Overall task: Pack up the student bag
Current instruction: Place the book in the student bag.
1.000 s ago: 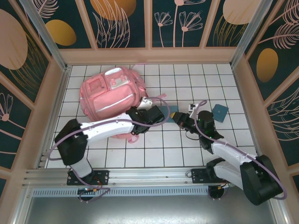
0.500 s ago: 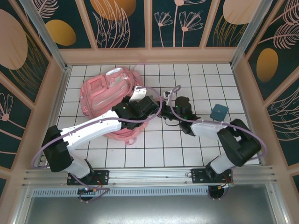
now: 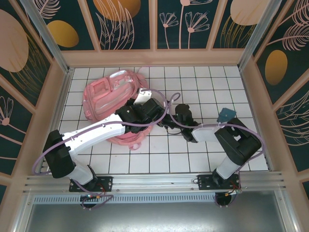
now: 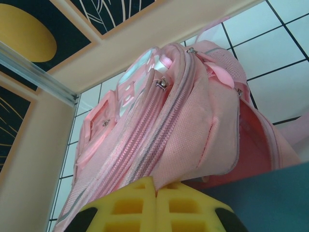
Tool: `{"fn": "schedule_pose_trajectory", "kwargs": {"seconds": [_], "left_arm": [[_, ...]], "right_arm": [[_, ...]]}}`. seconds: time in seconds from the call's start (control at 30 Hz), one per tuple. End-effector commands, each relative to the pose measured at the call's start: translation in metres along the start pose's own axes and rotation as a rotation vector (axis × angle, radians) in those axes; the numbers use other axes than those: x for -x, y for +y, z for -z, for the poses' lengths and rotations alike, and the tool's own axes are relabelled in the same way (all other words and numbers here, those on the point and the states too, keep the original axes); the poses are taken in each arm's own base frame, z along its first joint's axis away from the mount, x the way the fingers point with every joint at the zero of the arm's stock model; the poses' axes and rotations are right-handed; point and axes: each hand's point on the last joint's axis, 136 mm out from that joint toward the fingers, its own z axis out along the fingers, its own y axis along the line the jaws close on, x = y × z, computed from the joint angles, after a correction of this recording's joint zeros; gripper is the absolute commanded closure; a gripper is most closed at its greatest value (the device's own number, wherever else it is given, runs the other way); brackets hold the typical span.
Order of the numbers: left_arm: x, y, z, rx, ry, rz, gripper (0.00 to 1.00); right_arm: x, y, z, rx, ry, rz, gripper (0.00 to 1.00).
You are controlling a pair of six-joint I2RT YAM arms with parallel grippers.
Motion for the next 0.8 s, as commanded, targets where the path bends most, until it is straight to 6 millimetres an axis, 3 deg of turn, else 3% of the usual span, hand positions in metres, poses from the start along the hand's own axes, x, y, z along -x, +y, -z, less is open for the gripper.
{"fn": "schedule_pose_trajectory", "kwargs": {"seconds": [0.0, 0.1, 0.2, 0.67, 0.73, 0.77], "left_arm": [[0.028, 0.015, 0.009, 0.026, -0.078, 0.096, 1.0], [0.027, 0.015, 0.01, 0.021, -0.077, 0.099, 1.0], [0.026, 0.013, 0.009, 0.014, -0.075, 0.1, 1.0], [0.024, 0.006, 0.008, -0.024, -0.062, 0.113, 1.0], [0.024, 0.006, 0.009, -0.027, -0.062, 0.112, 1.0], [0.024, 0.006, 0.008, -0.026, -0.063, 0.113, 1.0]], "right_arm": [[-0.004, 0.003, 0.017, 0.005, -0.024, 0.034, 0.98], [-0.006, -0.01, 0.023, -0.021, -0.03, 0.017, 0.97], [-0.009, -0.012, 0.013, -0.011, 0.003, 0.01, 0.97], [-0.021, -0.001, -0.076, 0.04, 0.155, 0.018, 0.93], [-0.023, -0.005, -0.085, 0.03, 0.174, 0.018, 0.89], [-0.024, -0.01, -0.087, 0.019, 0.182, 0.016, 0.82]]}}
